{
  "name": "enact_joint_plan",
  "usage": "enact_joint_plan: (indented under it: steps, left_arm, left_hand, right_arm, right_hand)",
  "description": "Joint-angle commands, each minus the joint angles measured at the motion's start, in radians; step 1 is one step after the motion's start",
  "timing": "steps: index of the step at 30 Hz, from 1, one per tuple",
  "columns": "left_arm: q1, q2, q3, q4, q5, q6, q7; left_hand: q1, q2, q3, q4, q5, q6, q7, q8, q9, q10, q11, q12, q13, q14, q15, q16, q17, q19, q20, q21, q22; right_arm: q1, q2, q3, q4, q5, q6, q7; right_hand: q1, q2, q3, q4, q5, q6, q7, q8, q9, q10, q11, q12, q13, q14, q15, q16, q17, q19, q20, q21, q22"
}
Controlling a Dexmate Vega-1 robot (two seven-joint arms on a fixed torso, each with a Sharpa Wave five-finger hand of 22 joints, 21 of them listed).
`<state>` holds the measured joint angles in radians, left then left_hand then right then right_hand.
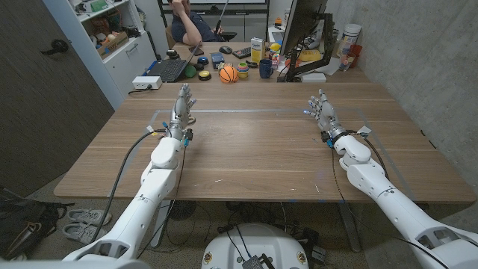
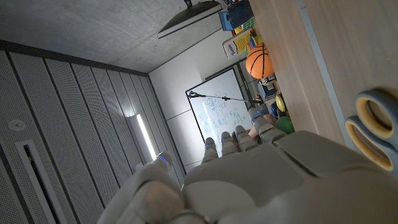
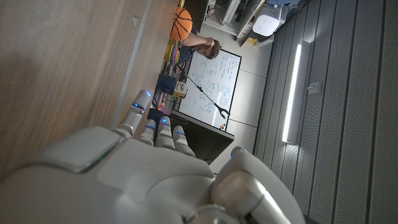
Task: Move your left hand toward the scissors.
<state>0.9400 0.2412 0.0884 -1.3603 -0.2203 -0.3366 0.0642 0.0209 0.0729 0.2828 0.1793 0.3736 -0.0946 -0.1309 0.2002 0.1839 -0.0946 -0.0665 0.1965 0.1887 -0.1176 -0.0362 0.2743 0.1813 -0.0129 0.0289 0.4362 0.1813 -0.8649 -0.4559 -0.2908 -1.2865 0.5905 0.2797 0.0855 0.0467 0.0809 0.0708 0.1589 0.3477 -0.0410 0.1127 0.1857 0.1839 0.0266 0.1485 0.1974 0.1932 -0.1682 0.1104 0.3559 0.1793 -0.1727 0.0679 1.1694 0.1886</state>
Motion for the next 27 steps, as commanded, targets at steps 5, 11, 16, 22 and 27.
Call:
enact_joint_plan:
  steps: [5, 11, 16, 22, 27]
  left_arm:
    - [0.048, -0.067, -0.057, -0.107, 0.412, 0.005, 0.356]
    - [0.053, -0.074, -0.062, -0.139, 0.554, 0.043, 0.481]
    - [0.059, -0.056, -0.051, -0.189, 0.736, 0.15, 0.602]
    - [0.057, -0.026, -0.017, -0.238, 0.915, 0.316, 0.682]
    - [0.043, 0.009, 0.013, -0.258, 1.007, 0.425, 0.695]
  left_hand:
    - [0.026, 0.114, 0.035, -0.01, 0.011, 0.03, -0.049, 0.015, 0.006, 0.023, -0.005, 0.01, 0.002, 0.02, -0.011, 0.003, -0.001, -0.013, 0.026, -0.016, 0.002]
    - [0.033, 0.113, 0.048, -0.011, 0.012, 0.048, -0.055, 0.019, 0.006, 0.039, -0.011, 0.012, 0.002, 0.035, -0.016, 0.005, -0.001, -0.019, 0.021, -0.023, 0.002]
    - [0.039, 0.111, 0.058, -0.014, 0.014, 0.062, -0.056, 0.022, 0.006, 0.048, -0.014, 0.012, 0.002, 0.043, -0.021, 0.004, -0.002, -0.021, 0.018, -0.028, 0.002]
    - [0.056, 0.105, 0.082, -0.023, 0.017, 0.101, -0.079, 0.028, 0.006, 0.075, -0.019, 0.013, 0.001, 0.059, -0.03, 0.0, -0.004, -0.035, 0.03, -0.044, 0.001]
    - [0.071, 0.104, 0.104, -0.029, 0.017, 0.129, -0.085, 0.031, 0.006, 0.101, -0.031, 0.014, 0.001, 0.076, -0.035, -0.004, -0.005, -0.04, 0.035, -0.056, 0.0]
  right_arm:
    - [0.003, 0.026, 0.031, 0.021, -0.026, -0.004, 0.034]
    - [0.001, 0.033, 0.042, 0.018, -0.026, -0.014, 0.038]
    - [0.004, 0.038, 0.046, 0.026, -0.032, -0.01, 0.049]
    - [0.008, 0.043, 0.05, 0.036, -0.04, -0.004, 0.057]
    - [0.008, 0.048, 0.055, 0.036, -0.041, -0.009, 0.058]
  right_hand:
    - [-0.004, 0.048, -0.003, 0.005, 0.006, -0.005, 0.049, 0.004, 0.003, 0.001, 0.011, 0.002, 0.001, -0.005, -0.005, 0.0, 0.004, -0.162, -0.002, 0.001, 0.002]
    - [-0.004, 0.047, -0.004, 0.005, 0.006, -0.005, 0.05, 0.004, 0.003, 0.001, 0.011, 0.001, 0.001, -0.005, -0.006, -0.001, 0.004, -0.161, -0.002, 0.0, 0.002]
    - [-0.004, 0.046, -0.005, 0.005, 0.006, -0.005, 0.051, 0.004, 0.003, 0.0, 0.01, 0.001, 0.001, -0.006, -0.007, -0.002, 0.005, -0.162, -0.002, 0.0, 0.002]
    - [-0.004, 0.045, -0.006, 0.005, 0.006, -0.005, 0.052, 0.004, 0.004, 0.0, 0.01, 0.001, 0.001, -0.006, -0.007, -0.003, 0.005, -0.162, -0.002, -0.001, 0.002]
    - [-0.005, 0.044, -0.008, 0.005, 0.007, -0.005, 0.052, 0.004, 0.004, 0.0, 0.01, 0.0, 0.001, -0.005, -0.008, -0.004, 0.005, -0.161, -0.003, -0.002, 0.002]
